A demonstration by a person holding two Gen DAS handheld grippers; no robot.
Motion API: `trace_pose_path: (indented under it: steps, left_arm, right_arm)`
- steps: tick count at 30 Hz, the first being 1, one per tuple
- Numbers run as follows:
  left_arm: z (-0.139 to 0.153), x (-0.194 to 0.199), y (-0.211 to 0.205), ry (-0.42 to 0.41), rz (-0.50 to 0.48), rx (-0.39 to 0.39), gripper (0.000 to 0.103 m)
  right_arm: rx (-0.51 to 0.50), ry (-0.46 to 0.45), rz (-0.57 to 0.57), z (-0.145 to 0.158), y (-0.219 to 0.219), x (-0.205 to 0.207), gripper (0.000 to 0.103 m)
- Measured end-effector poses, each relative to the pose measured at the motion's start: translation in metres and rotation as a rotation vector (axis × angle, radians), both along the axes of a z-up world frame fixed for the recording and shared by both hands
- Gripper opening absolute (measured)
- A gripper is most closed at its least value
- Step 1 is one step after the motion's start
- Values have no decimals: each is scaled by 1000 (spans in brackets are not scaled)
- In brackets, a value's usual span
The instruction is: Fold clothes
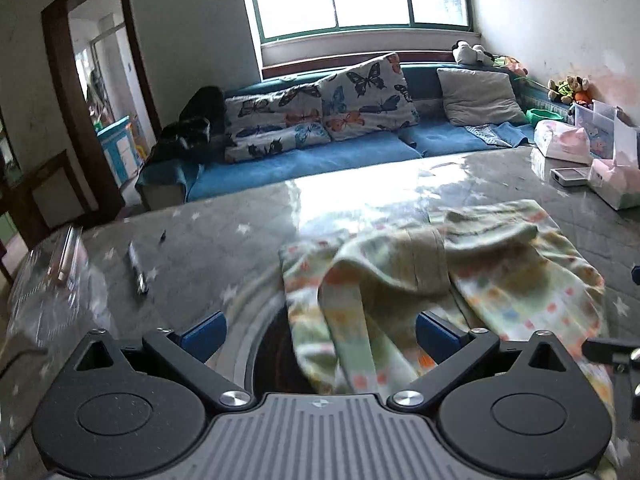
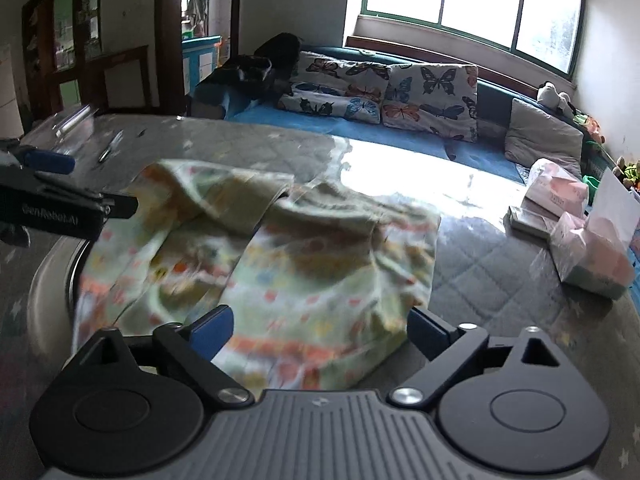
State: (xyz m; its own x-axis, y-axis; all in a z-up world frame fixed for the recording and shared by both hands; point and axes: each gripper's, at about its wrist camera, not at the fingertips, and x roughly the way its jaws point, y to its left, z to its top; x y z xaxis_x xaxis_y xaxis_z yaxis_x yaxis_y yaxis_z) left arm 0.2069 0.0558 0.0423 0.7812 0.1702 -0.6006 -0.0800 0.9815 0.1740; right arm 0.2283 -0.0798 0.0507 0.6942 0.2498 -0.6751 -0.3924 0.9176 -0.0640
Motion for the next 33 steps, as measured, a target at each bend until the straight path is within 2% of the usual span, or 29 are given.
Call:
trace_pose_path:
  steps: [6,9,12,14,15,17,19,20,26,33]
  left_arm:
    - [-11,37,1,3,-34,10,95]
    - [-17,51,4,17,-47,-19,83]
    - [-24,60,6,33,-64,-47,69]
    - [-28,64,8,42,-75,-63,47]
    - [-30,65,9,45,-79,-72,42]
    - [-32,66,11,49,-83,-91,23]
    - [-31,65,15,42,-78,-113,15]
    - [-30,64,17,37,-77,-125,12]
    - [-20,47,29,0,-40,-145,8]
    - [3,1,54,-69,52,-184,7]
  right_arm:
    - [36,21,-30,-3,-1,44,80]
    - [43,32,-41,-7,0,66,76]
    - [62,52,-53,-13,1,87,71]
    - [74,70,-54,-19,1,98,65]
    - [78,78,-56,-22,2,105,64]
    - [80,81,-59,-27,4,115,61]
    - [90,92,-56,-32,6,122,52]
    - [102,104,-47,-34,6,125,43]
    - [158,109,-38,-29,-2,118,13]
    - [213,25,-43,9,-34,77,10]
